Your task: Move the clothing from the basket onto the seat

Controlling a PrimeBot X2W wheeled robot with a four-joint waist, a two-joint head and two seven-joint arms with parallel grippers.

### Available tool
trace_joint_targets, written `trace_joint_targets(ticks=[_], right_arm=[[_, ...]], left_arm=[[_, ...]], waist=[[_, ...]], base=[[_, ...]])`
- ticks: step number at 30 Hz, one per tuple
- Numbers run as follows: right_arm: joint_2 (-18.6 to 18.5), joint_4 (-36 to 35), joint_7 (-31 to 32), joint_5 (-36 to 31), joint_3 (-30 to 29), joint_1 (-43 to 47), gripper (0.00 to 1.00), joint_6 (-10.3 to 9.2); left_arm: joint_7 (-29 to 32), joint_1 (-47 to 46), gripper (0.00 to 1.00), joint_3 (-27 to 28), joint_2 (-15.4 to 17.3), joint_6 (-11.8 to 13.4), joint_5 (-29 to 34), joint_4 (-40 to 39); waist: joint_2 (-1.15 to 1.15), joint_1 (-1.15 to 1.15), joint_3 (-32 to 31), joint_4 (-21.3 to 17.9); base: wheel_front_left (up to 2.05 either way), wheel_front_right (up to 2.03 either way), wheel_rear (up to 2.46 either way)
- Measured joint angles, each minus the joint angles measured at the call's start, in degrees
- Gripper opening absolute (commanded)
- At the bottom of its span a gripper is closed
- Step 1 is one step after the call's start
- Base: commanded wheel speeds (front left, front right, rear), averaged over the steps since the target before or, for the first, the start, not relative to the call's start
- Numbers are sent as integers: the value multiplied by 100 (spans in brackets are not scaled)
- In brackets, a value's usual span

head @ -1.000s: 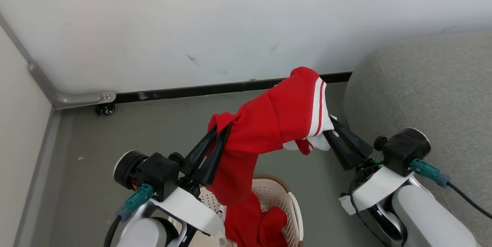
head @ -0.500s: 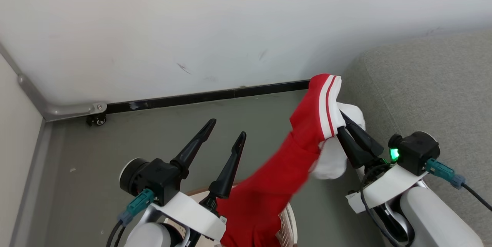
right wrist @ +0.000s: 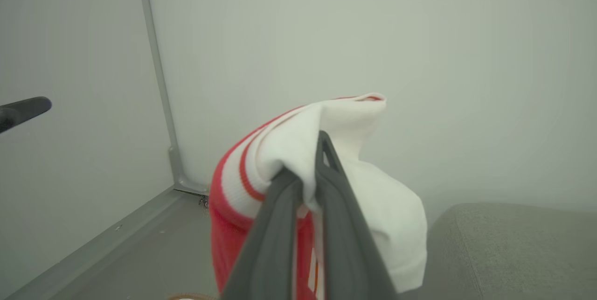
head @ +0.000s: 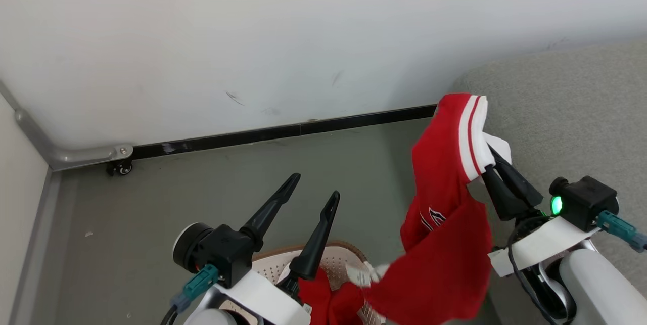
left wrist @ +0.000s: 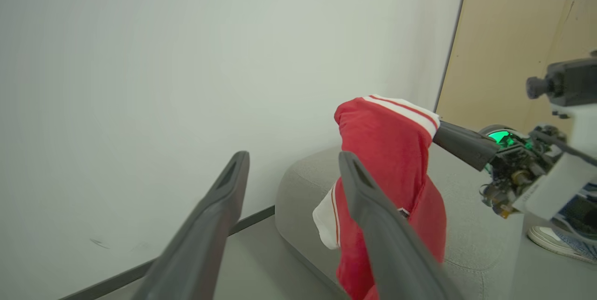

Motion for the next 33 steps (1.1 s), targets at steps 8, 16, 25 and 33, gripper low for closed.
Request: trace_joint_targets(ticks=[8,16,25,33], right_arm=[[-152,1,-1,-1,-350,131,0,0],[-192,-68,-15,-11,-628,235,0,0],[-226,-210,-14,-12,-1018,398,0,0],[-248,-372,34,-53,-1273,488,0,0]], left_arm=[[1,75,100,-319,110,-46,-25,-104],[2,104,100,-619,163,-47,-74,-144],[3,114,100,-909,167,-48,-176,-175],[1,120,100,-1145,165,-48,-224,-264]], waist=[[0,0,-21,-124],[0,0,-26,-297],[0,0,-17,-536],[0,0,1,-757]], base=[[0,0,0],[0,0,0],[0,0,0],[0,0,0]])
